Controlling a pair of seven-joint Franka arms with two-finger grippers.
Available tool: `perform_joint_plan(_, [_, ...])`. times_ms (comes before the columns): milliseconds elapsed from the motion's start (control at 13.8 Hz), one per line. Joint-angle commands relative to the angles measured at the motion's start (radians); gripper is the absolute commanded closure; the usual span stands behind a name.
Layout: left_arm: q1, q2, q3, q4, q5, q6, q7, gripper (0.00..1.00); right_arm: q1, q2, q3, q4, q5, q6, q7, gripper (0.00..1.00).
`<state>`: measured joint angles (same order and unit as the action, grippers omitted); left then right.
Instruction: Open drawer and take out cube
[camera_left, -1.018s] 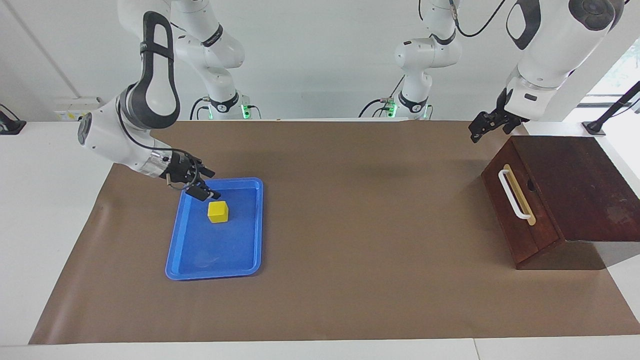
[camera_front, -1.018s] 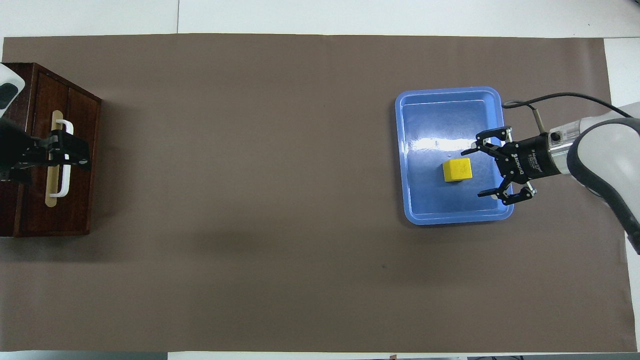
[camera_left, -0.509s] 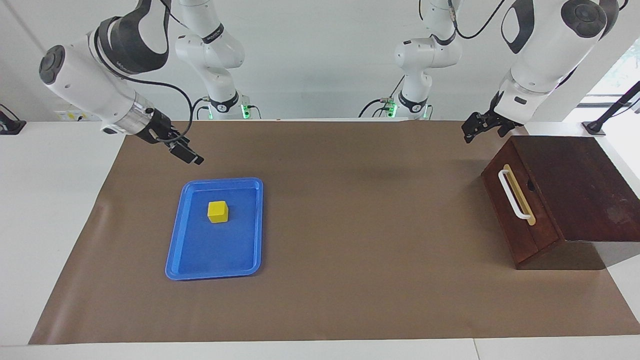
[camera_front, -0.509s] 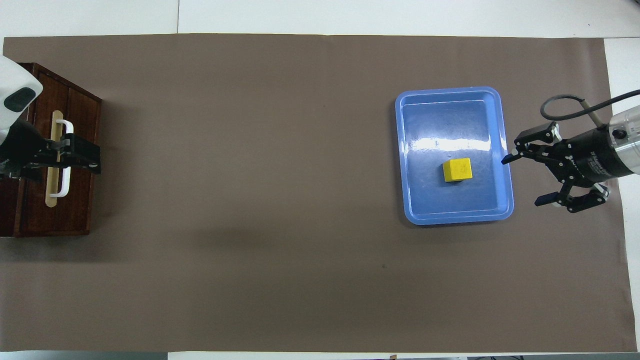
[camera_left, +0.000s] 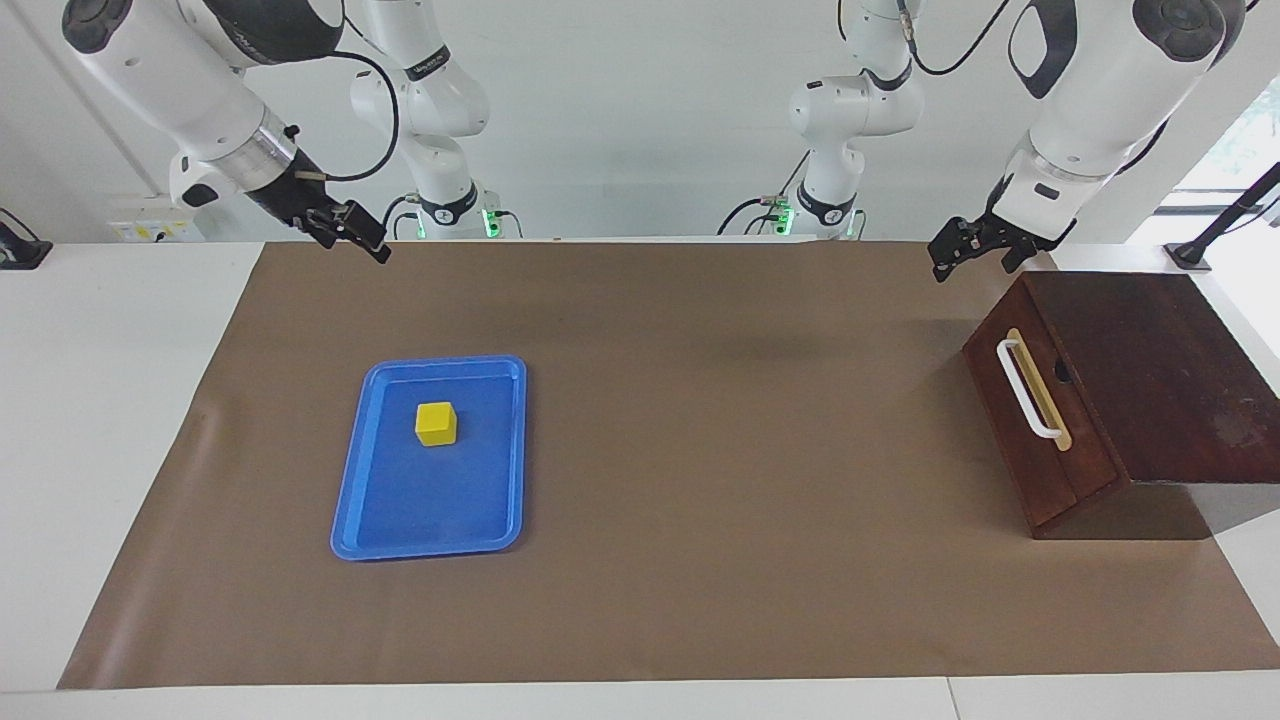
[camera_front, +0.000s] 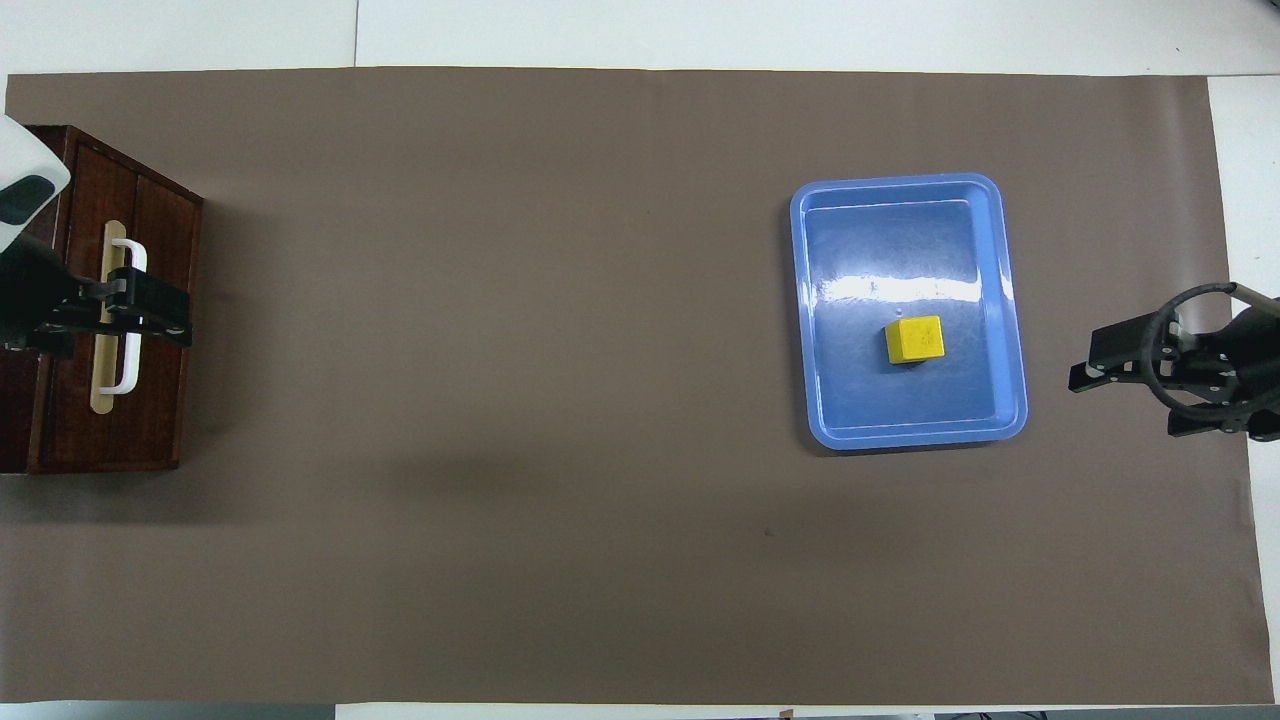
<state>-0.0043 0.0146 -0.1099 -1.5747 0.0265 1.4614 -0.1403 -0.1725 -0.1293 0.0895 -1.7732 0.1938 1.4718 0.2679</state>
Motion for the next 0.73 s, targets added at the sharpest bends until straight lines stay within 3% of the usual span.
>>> perform_joint_plan(0, [-0.01,-0.005,0.016,0.005,-0.005,-0.003,0.051,0.0,-0.001,0.01,0.012,0.063,-0.083,-0.022,-0.184,0.0])
perform_joint_plan(218, [0.001,-0.008,0.016,-0.005,-0.005,-0.001,0.057,0.0,-0.022,0.013,0.05,0.135,-0.125,-0.034,-0.321,0.0])
perform_joint_plan(436, [0.007,-0.01,0.016,-0.005,-0.005,-0.001,0.045,0.0,-0.036,0.074,0.065,0.256,-0.148,-0.082,-0.439,0.0])
perform_joint_plan(655, [0.004,-0.01,0.015,-0.007,-0.005,-0.004,0.042,0.0,-0.035,0.085,0.073,0.245,-0.198,-0.068,-0.487,0.0])
